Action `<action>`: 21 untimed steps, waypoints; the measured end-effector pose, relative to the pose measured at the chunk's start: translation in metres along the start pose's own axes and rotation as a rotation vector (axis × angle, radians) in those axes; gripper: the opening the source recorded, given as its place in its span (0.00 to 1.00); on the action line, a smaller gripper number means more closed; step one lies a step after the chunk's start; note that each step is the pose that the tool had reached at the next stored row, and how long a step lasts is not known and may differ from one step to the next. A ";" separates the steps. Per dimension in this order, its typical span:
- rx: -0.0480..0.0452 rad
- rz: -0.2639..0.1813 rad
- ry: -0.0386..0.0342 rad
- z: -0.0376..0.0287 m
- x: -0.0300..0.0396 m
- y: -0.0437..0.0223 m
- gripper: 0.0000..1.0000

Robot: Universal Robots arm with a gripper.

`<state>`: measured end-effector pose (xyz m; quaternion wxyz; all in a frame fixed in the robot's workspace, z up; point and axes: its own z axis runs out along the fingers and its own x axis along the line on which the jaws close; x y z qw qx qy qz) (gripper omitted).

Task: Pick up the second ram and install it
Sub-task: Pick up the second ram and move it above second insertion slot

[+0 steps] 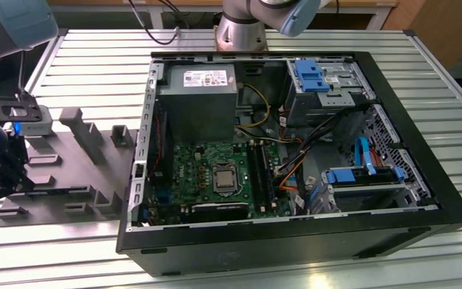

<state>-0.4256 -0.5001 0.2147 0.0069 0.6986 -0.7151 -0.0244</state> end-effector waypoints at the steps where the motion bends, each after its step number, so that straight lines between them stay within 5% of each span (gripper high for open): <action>1: 0.0000 0.000 0.0000 0.0002 0.0001 -0.0001 0.11; 21: 0.0002 0.000 -0.0002 0.0031 0.0002 -0.0071 0.11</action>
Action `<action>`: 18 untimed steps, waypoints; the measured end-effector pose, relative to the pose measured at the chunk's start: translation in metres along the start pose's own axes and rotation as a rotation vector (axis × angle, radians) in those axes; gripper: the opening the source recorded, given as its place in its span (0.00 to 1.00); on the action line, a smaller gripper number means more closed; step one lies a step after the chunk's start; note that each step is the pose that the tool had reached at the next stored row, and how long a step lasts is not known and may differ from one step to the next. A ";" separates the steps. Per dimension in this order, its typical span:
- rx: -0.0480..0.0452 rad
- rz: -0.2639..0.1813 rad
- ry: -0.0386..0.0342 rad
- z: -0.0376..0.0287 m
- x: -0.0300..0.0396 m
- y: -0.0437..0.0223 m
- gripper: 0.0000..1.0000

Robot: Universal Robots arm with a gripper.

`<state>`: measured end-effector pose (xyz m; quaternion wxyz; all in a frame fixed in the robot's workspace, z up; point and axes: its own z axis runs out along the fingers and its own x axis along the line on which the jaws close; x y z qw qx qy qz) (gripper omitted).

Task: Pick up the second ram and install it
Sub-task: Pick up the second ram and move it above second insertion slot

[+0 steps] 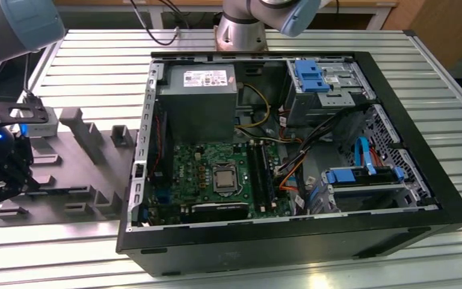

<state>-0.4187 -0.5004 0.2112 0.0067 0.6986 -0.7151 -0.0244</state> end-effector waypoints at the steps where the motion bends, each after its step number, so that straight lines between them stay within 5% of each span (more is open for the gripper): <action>1: 0.0000 0.000 0.0000 0.0002 0.0000 -0.0002 0.11; 13: 0.0000 0.000 0.0000 0.0017 0.0000 -0.0011 0.11; 18: -0.0001 0.000 0.0001 0.0017 0.0000 -0.0011 0.23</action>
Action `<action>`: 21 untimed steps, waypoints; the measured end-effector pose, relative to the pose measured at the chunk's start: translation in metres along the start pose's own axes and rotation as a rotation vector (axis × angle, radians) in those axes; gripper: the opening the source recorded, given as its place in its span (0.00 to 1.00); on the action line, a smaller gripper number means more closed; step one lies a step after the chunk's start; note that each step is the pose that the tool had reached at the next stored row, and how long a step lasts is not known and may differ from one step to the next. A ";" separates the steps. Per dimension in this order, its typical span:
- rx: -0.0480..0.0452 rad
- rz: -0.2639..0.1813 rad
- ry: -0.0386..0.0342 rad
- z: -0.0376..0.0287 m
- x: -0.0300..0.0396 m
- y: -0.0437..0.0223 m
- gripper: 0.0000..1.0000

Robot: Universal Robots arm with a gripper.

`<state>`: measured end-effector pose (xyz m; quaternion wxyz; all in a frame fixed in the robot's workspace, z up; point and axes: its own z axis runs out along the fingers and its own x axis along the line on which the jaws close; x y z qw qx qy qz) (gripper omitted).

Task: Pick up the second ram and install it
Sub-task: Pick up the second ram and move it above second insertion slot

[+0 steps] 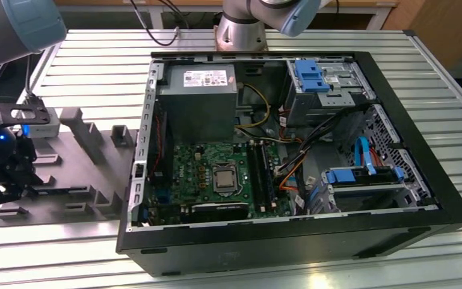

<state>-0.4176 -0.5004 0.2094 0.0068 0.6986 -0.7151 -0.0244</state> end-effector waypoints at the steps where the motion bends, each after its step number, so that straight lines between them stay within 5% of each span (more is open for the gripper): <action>1: 0.0000 0.000 0.0000 0.0000 0.0000 0.0000 0.30; 11: -0.0015 -0.070 0.0030 0.0028 -0.0003 0.0000 0.30; 21: -0.0020 -0.080 0.0036 0.0071 -0.0003 0.0001 0.30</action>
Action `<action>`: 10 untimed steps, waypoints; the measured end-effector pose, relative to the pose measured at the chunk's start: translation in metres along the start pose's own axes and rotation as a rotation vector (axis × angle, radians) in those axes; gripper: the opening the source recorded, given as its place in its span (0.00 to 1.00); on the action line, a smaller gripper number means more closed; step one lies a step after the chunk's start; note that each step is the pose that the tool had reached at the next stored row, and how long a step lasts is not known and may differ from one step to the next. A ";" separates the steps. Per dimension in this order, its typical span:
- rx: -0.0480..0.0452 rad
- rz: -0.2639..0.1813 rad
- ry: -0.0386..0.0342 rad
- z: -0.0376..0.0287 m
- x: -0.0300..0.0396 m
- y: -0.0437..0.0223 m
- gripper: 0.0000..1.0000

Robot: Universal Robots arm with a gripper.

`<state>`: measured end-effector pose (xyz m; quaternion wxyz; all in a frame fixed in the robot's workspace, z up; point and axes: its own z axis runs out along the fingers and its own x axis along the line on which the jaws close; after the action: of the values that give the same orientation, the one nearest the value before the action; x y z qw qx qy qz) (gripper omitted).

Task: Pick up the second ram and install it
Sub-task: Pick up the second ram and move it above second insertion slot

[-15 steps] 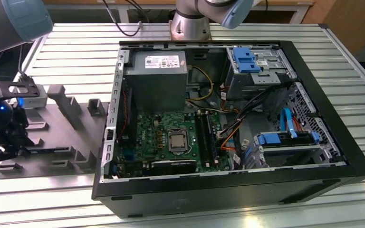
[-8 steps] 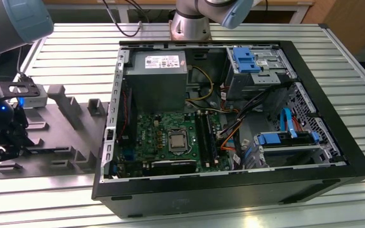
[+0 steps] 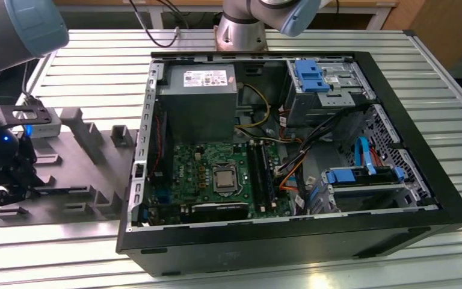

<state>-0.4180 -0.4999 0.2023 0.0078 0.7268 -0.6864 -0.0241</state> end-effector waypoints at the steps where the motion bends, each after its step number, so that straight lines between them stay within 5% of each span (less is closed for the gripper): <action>1: 0.0000 0.000 0.0000 0.0004 0.0000 0.0000 0.30; 10: 0.0002 0.000 -0.0002 0.0019 -0.0003 -0.0001 0.30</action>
<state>-0.4180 -0.4996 0.2005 0.0076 0.7268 -0.6864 -0.0241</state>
